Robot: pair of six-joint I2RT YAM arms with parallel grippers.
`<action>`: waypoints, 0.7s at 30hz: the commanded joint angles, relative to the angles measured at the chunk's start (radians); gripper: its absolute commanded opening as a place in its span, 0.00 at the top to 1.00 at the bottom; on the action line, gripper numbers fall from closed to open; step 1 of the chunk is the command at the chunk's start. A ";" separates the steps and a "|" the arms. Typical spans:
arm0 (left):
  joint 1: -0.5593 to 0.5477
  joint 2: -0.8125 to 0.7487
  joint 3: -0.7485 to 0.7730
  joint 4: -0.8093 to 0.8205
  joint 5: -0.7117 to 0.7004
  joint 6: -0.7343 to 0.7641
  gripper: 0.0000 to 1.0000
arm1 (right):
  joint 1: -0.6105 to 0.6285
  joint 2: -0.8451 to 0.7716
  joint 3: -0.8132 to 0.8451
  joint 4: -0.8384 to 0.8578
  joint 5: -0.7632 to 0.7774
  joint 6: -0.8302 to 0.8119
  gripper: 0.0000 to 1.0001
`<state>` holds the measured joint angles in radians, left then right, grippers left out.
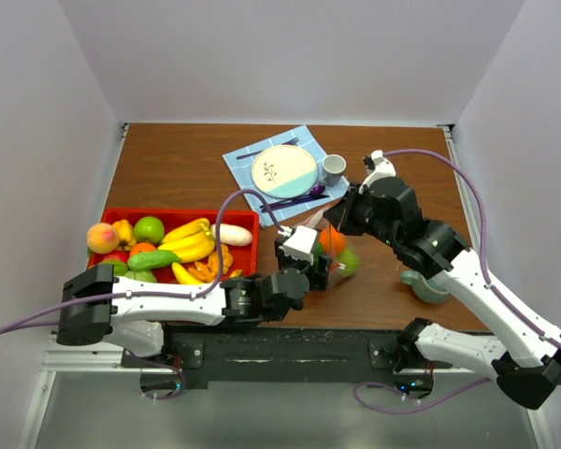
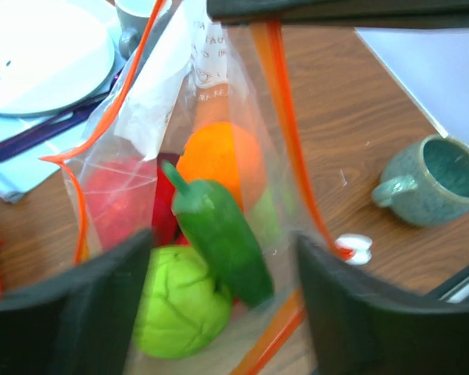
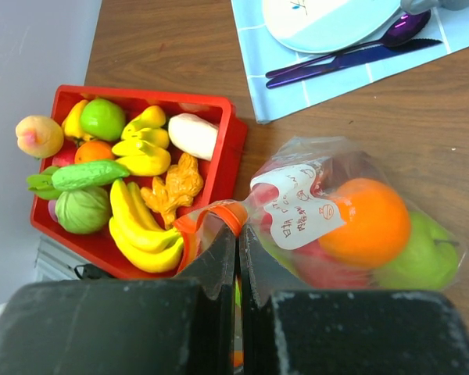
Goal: Place the food in the zip-top bag and seal the zipper
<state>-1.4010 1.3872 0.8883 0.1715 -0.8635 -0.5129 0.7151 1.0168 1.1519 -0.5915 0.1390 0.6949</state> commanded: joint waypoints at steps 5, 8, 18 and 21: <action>0.098 -0.157 0.075 -0.228 0.131 -0.104 0.09 | 0.003 0.000 0.043 0.030 0.016 -0.012 1.00; 0.135 -0.217 0.113 -0.331 0.191 -0.137 0.13 | 0.004 0.006 0.043 0.033 0.016 -0.015 1.00; 0.334 -0.384 0.192 -0.765 0.256 -0.383 0.41 | 0.003 0.028 0.054 0.041 0.010 -0.028 1.00; 0.451 -0.405 0.173 -0.895 0.280 -0.429 0.46 | 0.004 0.022 0.048 0.045 0.008 -0.031 1.00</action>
<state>-1.0794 1.0039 1.0481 -0.4683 -0.6189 -0.8253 0.7151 1.0485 1.1519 -0.5983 0.1394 0.6800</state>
